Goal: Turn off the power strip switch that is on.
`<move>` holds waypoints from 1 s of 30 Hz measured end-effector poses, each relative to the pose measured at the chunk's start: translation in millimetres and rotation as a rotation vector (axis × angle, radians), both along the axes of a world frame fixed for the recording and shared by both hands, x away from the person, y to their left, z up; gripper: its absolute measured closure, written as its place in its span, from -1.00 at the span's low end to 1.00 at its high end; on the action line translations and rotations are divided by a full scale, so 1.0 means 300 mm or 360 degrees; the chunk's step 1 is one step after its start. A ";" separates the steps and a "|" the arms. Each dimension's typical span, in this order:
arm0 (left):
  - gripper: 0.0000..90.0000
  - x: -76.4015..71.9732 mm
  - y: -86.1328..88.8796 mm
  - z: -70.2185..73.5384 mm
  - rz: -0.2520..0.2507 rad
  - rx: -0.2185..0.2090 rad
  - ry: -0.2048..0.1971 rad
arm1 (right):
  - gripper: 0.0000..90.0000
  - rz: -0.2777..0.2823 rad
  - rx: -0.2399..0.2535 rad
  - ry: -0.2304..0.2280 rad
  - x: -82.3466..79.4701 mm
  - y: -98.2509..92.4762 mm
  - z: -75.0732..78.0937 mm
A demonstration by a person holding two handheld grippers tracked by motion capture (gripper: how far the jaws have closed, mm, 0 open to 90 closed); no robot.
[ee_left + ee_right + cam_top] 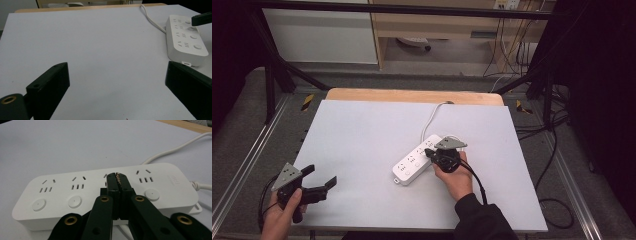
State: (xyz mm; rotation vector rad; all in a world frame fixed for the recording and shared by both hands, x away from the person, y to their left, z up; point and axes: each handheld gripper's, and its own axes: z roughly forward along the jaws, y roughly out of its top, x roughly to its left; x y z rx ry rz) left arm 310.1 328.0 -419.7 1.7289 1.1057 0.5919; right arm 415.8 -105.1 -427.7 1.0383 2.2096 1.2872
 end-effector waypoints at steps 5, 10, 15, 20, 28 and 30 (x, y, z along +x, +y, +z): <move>-0.88 0.001 0.001 0.000 -0.0001 -0.0001 0.0000 | 1.00 0.0009 -0.0006 -0.0001 0.000 0.006 -0.003; -0.88 0.001 0.000 0.000 -0.0002 0.0001 0.0000 | 1.00 0.0009 -0.0012 0.0011 0.001 0.008 -0.007; -0.88 0.000 0.001 -0.001 -0.0001 -0.0003 0.0002 | 1.00 0.0001 0.0001 0.0020 0.003 0.008 -0.010; -0.88 0.000 0.001 0.000 -0.0002 -0.0001 0.0000 | 1.00 -0.0004 -0.0002 0.0021 0.004 0.009 -0.012; -0.88 -0.001 0.002 0.001 0.0000 -0.0003 0.0000 | 1.00 0.0005 0.0002 0.0029 0.003 0.011 -0.014; -0.88 -0.001 0.001 0.001 -0.0001 -0.0003 -0.0001 | 1.00 0.0005 0.0001 0.0028 0.004 0.012 -0.015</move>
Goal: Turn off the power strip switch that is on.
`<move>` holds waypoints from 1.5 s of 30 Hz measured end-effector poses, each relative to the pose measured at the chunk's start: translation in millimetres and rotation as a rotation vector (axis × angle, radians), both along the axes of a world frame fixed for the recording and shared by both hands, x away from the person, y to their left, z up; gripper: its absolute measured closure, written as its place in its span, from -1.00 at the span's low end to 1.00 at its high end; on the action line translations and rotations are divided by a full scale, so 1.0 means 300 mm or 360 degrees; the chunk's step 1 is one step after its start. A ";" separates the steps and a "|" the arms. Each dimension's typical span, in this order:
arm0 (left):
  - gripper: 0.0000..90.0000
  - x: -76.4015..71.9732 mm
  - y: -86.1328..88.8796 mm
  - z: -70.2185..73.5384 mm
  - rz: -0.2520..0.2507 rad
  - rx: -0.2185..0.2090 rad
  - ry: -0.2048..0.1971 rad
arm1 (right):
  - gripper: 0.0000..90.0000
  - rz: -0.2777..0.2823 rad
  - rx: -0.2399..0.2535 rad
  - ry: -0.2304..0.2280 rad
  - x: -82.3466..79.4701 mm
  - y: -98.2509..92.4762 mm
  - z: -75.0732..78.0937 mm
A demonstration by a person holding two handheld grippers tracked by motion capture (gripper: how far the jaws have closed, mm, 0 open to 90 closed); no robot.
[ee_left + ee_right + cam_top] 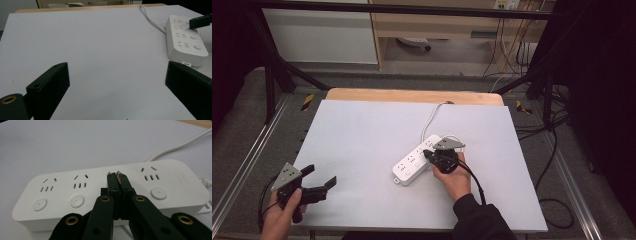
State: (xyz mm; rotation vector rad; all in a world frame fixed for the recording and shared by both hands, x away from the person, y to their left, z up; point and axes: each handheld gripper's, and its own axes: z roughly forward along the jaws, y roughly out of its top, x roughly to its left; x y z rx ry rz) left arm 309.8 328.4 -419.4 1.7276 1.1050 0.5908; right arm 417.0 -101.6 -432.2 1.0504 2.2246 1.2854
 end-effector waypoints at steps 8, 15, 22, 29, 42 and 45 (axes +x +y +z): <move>-0.88 0.000 0.000 0.000 -0.0001 -0.0001 0.0000 | 1.00 -0.0004 0.0009 -0.0001 0.003 0.001 -0.004; -0.88 0.000 0.001 0.001 -0.0001 0.0000 -0.0006 | 1.00 -0.0010 0.0010 0.0001 0.002 0.002 -0.007; -0.88 -0.001 0.000 0.001 -0.0003 -0.0002 -0.0002 | 1.00 -0.0024 0.0013 0.0023 0.006 -0.009 -0.008; -0.88 -0.001 -0.001 0.001 -0.0003 0.0000 -0.0005 | 1.00 -0.0018 0.0009 0.0036 0.004 -0.008 -0.012; -0.88 -0.002 -0.003 0.002 -0.0009 0.0002 -0.0008 | 1.00 -0.0019 0.0061 0.0038 0.004 -0.020 -0.025; -0.88 -0.002 -0.005 0.002 -0.0009 0.0001 -0.0010 | 1.00 -0.0011 0.0060 0.0031 0.004 -0.021 -0.027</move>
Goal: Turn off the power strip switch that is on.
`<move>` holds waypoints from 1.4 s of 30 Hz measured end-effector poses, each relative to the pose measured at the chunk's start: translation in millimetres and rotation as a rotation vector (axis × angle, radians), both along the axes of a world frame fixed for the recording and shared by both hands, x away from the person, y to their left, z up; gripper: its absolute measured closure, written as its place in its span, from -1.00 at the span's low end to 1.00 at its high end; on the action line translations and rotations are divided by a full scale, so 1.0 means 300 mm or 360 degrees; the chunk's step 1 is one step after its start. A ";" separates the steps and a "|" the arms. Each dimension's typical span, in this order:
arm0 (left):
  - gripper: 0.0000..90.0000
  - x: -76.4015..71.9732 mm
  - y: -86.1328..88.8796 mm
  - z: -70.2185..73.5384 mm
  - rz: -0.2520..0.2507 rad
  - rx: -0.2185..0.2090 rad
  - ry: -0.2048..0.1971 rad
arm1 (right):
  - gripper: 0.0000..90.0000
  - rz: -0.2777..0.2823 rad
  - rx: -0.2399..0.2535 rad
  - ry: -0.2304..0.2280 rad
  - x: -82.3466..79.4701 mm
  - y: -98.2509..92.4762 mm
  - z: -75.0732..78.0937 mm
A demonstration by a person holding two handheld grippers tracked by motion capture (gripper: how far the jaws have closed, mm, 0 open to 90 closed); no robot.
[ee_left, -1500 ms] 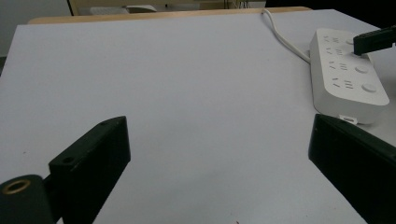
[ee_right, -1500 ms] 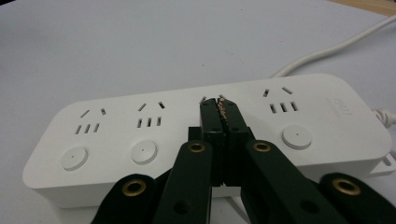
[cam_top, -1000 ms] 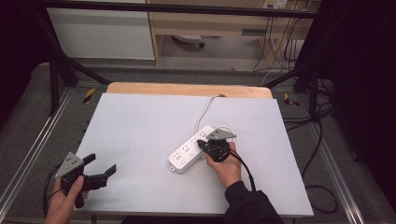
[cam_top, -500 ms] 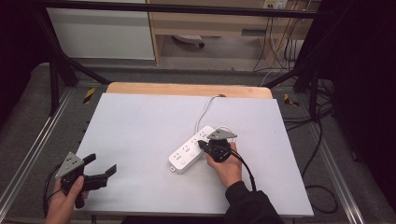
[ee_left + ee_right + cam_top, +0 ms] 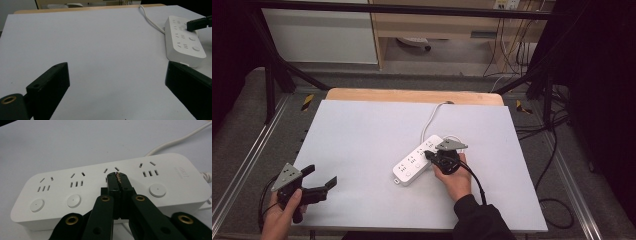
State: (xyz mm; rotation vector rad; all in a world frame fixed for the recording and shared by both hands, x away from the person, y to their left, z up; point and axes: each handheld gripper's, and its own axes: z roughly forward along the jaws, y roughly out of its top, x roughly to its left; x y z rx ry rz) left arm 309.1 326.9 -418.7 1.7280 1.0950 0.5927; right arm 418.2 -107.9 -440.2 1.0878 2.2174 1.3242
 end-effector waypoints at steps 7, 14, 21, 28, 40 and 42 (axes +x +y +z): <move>-0.88 -0.001 -0.002 0.001 0.0001 -0.0001 0.0002 | 1.00 -0.0008 -0.0001 -0.0010 -0.004 0.001 -0.003; -0.88 -0.001 -0.004 0.001 -0.0005 0.0002 0.0005 | 1.00 -0.0012 0.0005 -0.0028 -0.007 0.000 -0.007; -0.88 -0.001 -0.003 0.001 -0.0002 0.0003 0.0003 | 1.00 -0.0009 -0.0005 -0.0037 -0.009 0.001 -0.007; -0.88 -0.001 -0.003 0.001 -0.0001 0.0005 0.0007 | 1.00 -0.0008 -0.0006 -0.0035 -0.009 0.001 -0.007; -0.88 -0.002 -0.004 0.001 -0.0002 0.0002 0.0007 | 1.00 0.0018 -0.0037 -0.0051 -0.007 0.001 -0.005; -0.88 -0.002 -0.005 0.001 -0.0001 0.0002 0.0007 | 1.00 0.0021 -0.0038 -0.0051 -0.007 0.001 -0.005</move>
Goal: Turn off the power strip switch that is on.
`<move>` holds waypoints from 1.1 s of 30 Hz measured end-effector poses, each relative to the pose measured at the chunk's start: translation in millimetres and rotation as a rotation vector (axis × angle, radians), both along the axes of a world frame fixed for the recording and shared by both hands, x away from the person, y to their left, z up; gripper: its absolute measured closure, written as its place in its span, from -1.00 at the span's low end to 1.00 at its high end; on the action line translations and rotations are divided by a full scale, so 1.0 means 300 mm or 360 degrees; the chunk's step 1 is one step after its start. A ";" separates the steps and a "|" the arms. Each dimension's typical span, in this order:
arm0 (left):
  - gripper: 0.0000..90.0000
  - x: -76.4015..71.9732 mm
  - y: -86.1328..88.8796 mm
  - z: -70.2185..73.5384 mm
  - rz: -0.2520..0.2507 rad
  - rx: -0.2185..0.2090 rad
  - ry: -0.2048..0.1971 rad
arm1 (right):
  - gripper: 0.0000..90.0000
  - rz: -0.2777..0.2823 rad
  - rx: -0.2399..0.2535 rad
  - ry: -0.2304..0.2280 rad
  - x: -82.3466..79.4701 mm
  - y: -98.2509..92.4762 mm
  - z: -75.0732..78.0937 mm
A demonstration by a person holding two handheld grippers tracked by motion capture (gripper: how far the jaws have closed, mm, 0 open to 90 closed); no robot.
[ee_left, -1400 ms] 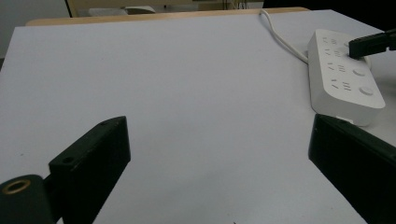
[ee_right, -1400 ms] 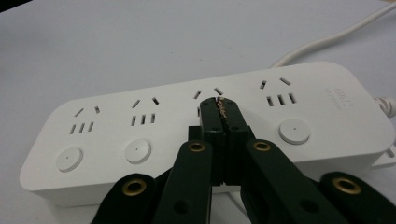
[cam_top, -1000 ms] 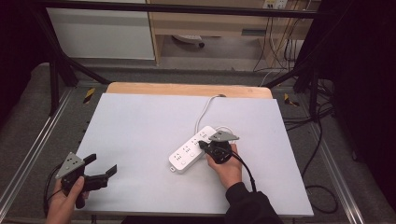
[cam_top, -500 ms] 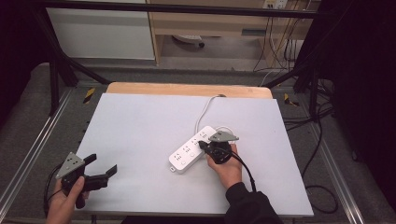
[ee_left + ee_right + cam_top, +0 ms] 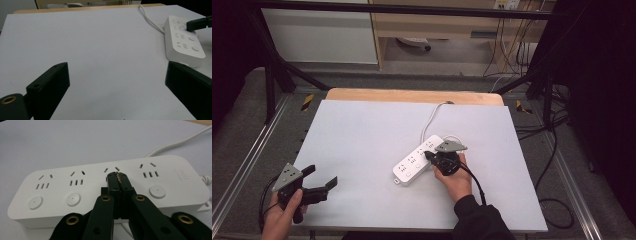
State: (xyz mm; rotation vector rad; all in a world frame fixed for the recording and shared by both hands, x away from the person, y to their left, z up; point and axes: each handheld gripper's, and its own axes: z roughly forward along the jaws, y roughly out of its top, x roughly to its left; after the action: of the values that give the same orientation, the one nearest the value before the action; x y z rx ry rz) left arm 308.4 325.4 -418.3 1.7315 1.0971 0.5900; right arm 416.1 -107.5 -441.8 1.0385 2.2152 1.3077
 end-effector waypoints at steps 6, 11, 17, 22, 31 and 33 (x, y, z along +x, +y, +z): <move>-0.88 0.000 0.000 0.000 0.0001 0.0000 0.0001 | 1.00 0.0005 -0.0028 -0.0005 0.000 0.004 0.004; -0.88 0.000 0.001 0.000 0.0003 -0.0001 0.0000 | 1.00 0.0007 -0.0046 -0.0001 0.001 0.007 0.007; -0.88 0.000 0.001 0.000 0.0003 -0.0002 -0.0003 | 1.00 0.0014 -0.0060 -0.0014 0.001 0.008 0.003; -0.88 0.000 0.000 0.000 0.0001 0.0001 0.0000 | 1.00 0.0016 -0.0060 -0.0018 0.000 0.007 0.002; -0.88 0.002 0.003 -0.002 0.0005 0.0003 0.0002 | 1.00 0.0015 -0.0066 -0.0031 -0.003 0.009 0.001; -0.88 0.002 0.003 -0.002 0.0007 0.0003 0.0002 | 1.00 0.0016 -0.0067 -0.0035 -0.003 0.009 0.001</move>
State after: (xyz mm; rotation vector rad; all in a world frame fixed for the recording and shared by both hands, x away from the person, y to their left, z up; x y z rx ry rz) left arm 309.0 326.3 -418.9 1.7315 1.1016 0.5930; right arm 415.1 -104.8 -441.6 0.9942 2.2250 1.2652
